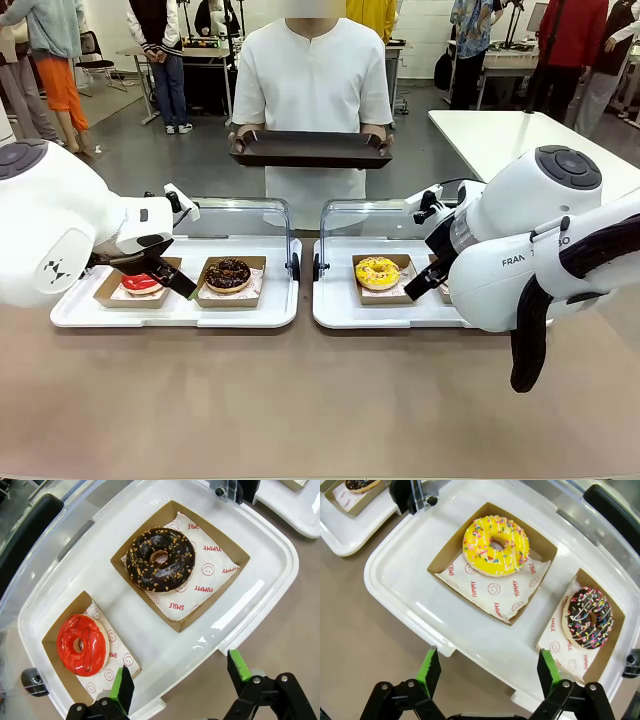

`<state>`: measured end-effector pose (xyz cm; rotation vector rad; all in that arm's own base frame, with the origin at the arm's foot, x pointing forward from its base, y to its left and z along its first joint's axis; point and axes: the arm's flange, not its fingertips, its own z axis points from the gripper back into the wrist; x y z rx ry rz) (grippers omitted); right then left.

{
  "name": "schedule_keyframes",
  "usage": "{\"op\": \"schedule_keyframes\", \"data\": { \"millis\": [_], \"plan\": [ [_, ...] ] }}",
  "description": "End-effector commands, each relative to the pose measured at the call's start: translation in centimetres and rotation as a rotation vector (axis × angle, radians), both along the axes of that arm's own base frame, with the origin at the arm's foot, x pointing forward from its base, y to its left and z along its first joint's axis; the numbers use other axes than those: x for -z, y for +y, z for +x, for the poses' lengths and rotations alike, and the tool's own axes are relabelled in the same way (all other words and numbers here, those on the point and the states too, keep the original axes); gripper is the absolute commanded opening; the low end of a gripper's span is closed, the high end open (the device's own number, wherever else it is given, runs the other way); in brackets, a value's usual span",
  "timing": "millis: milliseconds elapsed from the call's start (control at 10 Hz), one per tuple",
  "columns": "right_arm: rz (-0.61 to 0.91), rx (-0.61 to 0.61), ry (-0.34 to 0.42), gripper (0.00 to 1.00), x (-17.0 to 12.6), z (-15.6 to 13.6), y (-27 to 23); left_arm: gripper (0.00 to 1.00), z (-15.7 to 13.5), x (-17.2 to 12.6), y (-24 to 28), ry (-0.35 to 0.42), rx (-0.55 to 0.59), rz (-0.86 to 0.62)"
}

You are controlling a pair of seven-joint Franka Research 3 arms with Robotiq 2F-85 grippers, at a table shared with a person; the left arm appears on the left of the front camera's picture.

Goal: Provide the desired donut to the person.
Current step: Pick up and lift the Paper togo box containing the Donut pointed at by the person.

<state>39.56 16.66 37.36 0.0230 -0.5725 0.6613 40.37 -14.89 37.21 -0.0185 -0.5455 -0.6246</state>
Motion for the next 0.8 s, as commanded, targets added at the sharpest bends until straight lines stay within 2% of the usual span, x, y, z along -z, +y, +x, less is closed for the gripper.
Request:
{"op": "schedule_keyframes", "data": {
  "millis": [0,400,500,700],
  "plan": [
    [0.000,-0.001,0.000,1.00,0.0,0.0,0.0,1.00,0.0,0.0,0.0,0.000,0.000,0.000],
    [0.000,0.000,0.000,1.00,0.0,0.0,0.0,1.00,0.0,0.0,0.0,0.000,0.000,0.000],
    [-0.032,0.027,-0.007,1.00,-3.9,-2.4,0.0,1.00,-2.0,-3.5,-0.2,-0.014,0.023,0.060],
    [-0.109,0.044,-0.031,1.00,-9.9,-6.5,-0.3,1.00,-5.4,-10.3,-0.6,0.052,0.090,0.122]
  ]
}}
